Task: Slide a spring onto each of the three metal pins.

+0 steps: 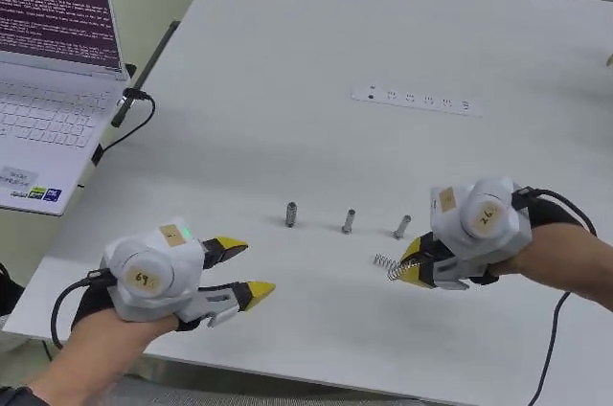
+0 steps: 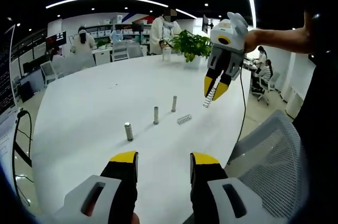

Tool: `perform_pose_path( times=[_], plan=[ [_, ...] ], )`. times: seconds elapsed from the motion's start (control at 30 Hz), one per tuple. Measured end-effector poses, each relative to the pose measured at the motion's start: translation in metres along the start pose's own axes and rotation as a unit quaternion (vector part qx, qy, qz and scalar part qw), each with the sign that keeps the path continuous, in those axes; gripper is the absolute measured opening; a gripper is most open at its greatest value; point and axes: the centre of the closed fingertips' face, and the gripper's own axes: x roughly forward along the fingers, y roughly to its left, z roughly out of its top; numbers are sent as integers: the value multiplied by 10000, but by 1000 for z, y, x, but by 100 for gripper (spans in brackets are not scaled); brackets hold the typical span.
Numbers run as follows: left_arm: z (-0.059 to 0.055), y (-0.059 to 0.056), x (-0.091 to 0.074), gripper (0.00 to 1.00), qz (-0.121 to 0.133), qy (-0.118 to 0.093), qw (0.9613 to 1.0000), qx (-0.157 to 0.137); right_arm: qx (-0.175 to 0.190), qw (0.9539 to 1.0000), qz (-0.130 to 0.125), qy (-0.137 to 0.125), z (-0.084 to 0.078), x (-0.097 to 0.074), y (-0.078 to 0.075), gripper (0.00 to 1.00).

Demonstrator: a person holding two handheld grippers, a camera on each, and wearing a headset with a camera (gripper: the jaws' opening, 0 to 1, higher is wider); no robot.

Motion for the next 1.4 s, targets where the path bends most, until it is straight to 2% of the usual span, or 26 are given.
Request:
perform_pose_path(
  times=[0.77,1.1,1.4],
  plan=[
    [0,4,-11,37,175,-127,9997,-143,-258,9995,-12,161,24,2,-31,8],
    [-6,10,-19,38,282,-142,9992,-232,-436,9988,-36,208,38,5,-48,8],
    [-7,14,-26,38,355,-153,9989,-275,-606,9976,-3,348,43,12,-59,8]
  ],
)
